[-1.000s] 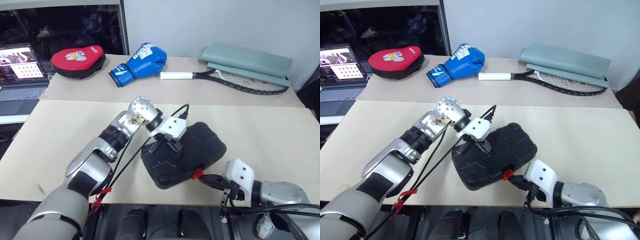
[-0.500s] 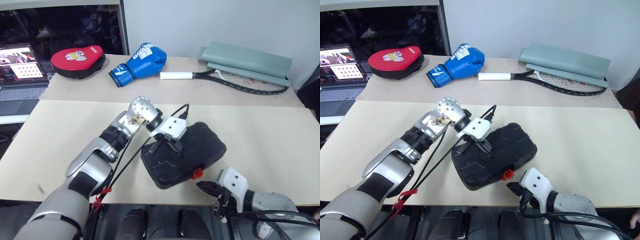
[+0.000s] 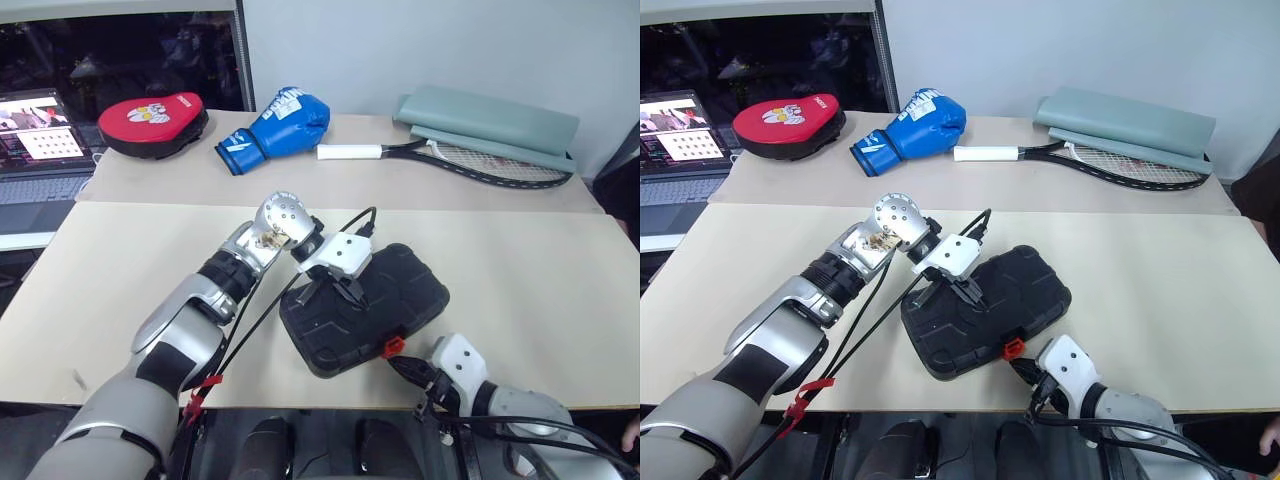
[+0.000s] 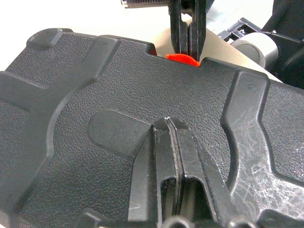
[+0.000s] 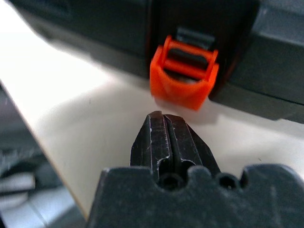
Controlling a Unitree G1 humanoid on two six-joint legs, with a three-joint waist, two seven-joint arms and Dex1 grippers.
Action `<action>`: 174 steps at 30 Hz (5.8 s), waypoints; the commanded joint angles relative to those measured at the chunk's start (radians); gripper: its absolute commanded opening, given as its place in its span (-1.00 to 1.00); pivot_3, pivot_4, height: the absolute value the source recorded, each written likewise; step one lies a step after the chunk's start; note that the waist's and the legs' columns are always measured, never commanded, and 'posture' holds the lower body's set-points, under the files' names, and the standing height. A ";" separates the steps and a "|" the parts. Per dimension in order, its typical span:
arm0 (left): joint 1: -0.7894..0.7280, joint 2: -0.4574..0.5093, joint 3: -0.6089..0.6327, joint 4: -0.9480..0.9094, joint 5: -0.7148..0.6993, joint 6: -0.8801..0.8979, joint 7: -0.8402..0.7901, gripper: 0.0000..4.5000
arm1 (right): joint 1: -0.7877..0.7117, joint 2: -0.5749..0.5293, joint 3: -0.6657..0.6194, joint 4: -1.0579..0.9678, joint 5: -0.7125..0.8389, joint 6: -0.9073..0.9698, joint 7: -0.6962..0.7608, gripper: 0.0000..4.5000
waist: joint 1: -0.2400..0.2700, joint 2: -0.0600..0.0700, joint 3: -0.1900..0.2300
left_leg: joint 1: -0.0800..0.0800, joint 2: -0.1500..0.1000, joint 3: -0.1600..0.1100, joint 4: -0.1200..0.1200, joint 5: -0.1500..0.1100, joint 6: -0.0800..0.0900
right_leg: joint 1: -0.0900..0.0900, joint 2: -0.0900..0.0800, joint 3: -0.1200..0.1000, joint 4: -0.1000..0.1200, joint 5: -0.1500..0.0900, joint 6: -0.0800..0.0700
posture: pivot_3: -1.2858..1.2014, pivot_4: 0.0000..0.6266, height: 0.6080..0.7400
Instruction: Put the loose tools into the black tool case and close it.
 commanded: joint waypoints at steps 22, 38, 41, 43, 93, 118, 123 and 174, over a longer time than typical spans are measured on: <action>-0.005 -0.008 -0.047 0.036 0.042 -0.016 -0.003 -1.00 | 0.050 0.095 -0.138 -0.145 0.066 -0.060 -0.061 -1.00 | -0.001 0.001 -0.001 | -0.001 0.000 0.000 0.000 0.000 0.000 | -0.001 0.001 0.001 0.001 0.000 0.000 | 0.03 -0.52 0.95; 0.013 -0.007 -0.054 0.022 0.044 -0.028 -0.003 -1.00 | 0.184 0.021 -0.090 -0.104 0.008 -0.091 -0.007 -1.00 | 0.002 0.001 -0.001 | -0.001 0.000 0.000 -0.002 0.000 0.000 | -0.001 0.000 0.000 -0.001 -0.001 0.000 | 0.03 -0.52 0.95; 0.012 -0.007 -0.056 0.022 0.043 -0.028 -0.003 -1.00 | 0.189 0.036 -0.085 -0.109 0.015 -0.103 -0.007 -1.00 | 0.003 0.001 -0.001 | -0.001 0.000 0.000 -0.002 0.000 0.000 | -0.001 0.000 0.000 -0.001 -0.001 0.000 | 0.03 -0.52 0.95; 0.012 -0.007 -0.056 0.023 0.043 -0.030 -0.003 -1.00 | 0.172 0.049 -0.076 -0.114 0.018 -0.108 -0.014 -1.00 | 0.003 0.001 -0.001 | -0.001 0.000 0.000 -0.002 0.000 0.000 | -0.001 0.000 0.000 -0.001 -0.002 -0.001 | 0.03 -0.52 0.95; 0.015 -0.049 -0.003 0.072 0.065 0.021 -0.003 -1.00 | -0.031 0.075 -0.054 -0.048 0.058 0.017 -0.027 -1.00 | 0.001 0.001 -0.001 | -0.001 0.000 0.000 -0.002 0.000 0.001 | -0.002 0.001 0.000 -0.001 -0.001 -0.001 | 0.03 -0.52 0.95; 0.083 -0.064 -0.063 0.050 0.129 -0.035 -0.003 -1.00 | -0.159 0.127 -0.050 -0.020 0.064 0.023 -0.043 -1.00 | -0.014 0.001 -0.001 | 0.003 0.001 0.000 -0.002 0.000 0.000 | 0.000 0.002 0.000 0.000 0.001 -0.002 | 0.03 -0.52 0.95; 0.089 -0.063 -0.060 0.044 0.130 -0.029 -0.003 -1.00 | -0.157 0.124 -0.058 -0.029 0.070 0.023 -0.036 -1.00 | -0.016 0.001 -0.001 | 0.003 0.001 0.000 -0.002 0.000 0.000 | 0.000 0.002 0.001 0.000 0.001 -0.002 | 0.03 -0.52 0.95; 0.112 -0.095 -0.012 0.088 0.193 -0.053 -0.002 -1.00 | -0.290 -0.036 -0.178 -0.214 0.225 0.217 0.054 -1.00 | -0.016 0.003 -0.004 | 0.007 0.002 -0.001 -0.007 0.000 0.000 | 0.003 0.003 0.001 -0.005 0.002 -0.001 | 0.03 -0.52 0.95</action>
